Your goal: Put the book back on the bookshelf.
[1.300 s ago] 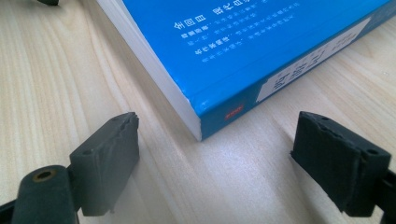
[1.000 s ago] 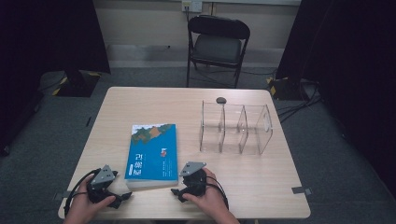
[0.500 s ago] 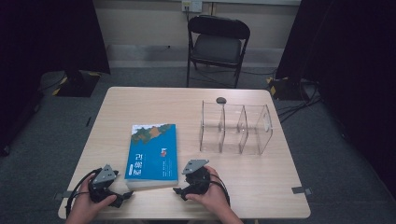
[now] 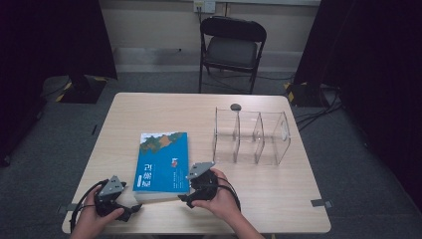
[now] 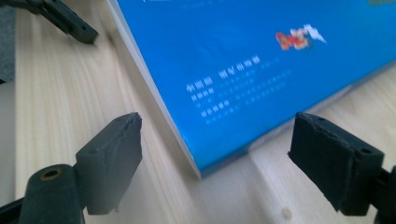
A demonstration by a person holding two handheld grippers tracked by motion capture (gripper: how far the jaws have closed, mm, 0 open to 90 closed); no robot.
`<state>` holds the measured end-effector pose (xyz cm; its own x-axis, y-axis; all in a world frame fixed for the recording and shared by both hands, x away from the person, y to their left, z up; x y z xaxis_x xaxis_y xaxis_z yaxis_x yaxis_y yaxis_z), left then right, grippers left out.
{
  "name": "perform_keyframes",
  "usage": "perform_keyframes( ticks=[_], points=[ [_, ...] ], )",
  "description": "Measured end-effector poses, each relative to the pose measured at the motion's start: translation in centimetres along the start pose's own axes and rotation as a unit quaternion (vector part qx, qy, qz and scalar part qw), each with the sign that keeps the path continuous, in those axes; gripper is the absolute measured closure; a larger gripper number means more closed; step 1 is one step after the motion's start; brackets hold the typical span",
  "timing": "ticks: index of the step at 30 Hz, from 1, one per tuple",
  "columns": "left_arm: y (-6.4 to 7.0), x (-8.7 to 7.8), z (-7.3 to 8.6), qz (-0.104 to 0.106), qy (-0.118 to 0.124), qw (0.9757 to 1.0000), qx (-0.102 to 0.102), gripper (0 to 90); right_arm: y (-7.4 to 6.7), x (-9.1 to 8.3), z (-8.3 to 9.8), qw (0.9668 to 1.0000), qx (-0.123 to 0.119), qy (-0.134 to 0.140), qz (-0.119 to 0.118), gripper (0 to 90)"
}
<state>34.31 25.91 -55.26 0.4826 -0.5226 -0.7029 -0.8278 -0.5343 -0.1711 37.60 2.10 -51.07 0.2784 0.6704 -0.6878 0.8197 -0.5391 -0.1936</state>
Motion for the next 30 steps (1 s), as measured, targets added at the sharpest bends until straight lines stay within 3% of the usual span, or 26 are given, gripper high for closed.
perform_keyframes(
  ticks=[2,3,4,10,11,17,22,30],
  points=[
    [-0.2,0.1,-0.1,-0.001,-0.002,0.9999,0.015,0.0,-0.2,0.1,-0.8,1.0000,-0.007,-0.003,-0.005,16.1],
    [-0.2,0.1,-0.1,0.002,-0.004,0.9999,0.016,0.0,-0.2,0.2,-1.1,0.9999,-0.009,-0.002,-0.006,16.1],
    [0.0,0.2,-0.2,0.004,0.002,1.0000,0.004,0.0,-0.3,0.3,-1.3,0.9999,-0.007,-0.002,-0.007,16.1],
    [-0.1,0.2,-0.3,0.007,-0.005,0.9999,0.014,0.0,-0.8,1.3,-1.7,0.9998,-0.002,-0.003,-0.018,16.3],
    [-0.1,0.2,-0.2,0.007,-0.005,0.9999,0.014,0.0,-1.2,1.7,-2.1,0.9997,-0.015,-0.006,-0.018,16.4],
    [-0.1,0.2,-0.2,0.007,-0.005,0.9999,0.014,0.0,-2.4,3.4,-2.8,0.9989,-0.038,-0.012,-0.023,16.6],
    [-0.1,0.2,-0.2,0.007,-0.005,0.9999,0.014,0.0,-3.3,4.8,-3.2,0.9985,-0.041,-0.016,-0.034,17.6],
    [-0.1,0.2,-0.2,0.009,-0.005,0.9998,0.014,0.0,-3.9,6.2,-3.5,0.9973,-0.071,-0.011,-0.018,14.8]
  ],
)
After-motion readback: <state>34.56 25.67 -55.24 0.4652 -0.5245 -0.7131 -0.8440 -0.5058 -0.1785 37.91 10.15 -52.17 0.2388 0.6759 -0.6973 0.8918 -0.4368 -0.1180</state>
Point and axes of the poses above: each handheld gripper's, and its own axes: x roughly forward along the jaws, z roughly out of its underside, y roughly to its right, the point moved 7 cm from there along x, roughly forward along the jaws, and after that the axes turned 15 degrees about x, right-handed, at the moved point
